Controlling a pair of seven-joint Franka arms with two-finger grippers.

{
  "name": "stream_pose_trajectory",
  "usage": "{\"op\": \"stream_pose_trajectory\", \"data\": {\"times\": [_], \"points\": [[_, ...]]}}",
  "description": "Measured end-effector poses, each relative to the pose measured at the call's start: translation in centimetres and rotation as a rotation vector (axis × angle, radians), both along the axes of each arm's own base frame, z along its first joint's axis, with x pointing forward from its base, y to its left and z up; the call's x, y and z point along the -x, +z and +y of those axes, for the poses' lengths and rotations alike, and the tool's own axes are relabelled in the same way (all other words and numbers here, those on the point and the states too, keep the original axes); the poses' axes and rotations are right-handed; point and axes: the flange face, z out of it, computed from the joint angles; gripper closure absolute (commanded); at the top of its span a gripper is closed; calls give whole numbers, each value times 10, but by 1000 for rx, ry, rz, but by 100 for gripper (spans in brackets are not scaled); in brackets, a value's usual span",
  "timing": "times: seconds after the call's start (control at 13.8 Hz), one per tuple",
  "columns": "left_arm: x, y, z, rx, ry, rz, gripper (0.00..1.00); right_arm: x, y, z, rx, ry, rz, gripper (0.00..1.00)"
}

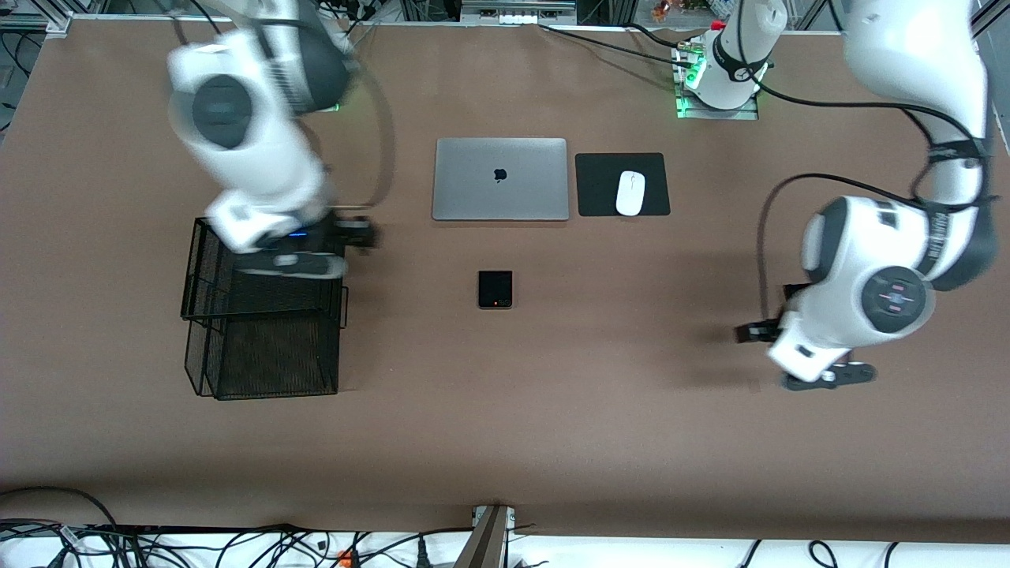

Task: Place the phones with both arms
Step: 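Grasp the flip phone with the right gripper while the left gripper grasps the tall phone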

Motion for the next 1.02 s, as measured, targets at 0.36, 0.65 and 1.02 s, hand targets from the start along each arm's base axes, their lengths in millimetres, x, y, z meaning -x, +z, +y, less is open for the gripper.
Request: {"op": "stream_pose_trajectory", "data": {"times": [0.36, 0.65, 1.02], "points": [[16, -95, 108, 30, -94, -139, 0, 63, -107, 165, 19, -6, 6, 0], [52, -146, 125, 43, -83, -138, 0, 52, -173, 168, 46, 3, -16, 0], [70, -163, 139, 56, -71, -98, 0, 44, -242, 162, 26, 8, -54, 0]]}}
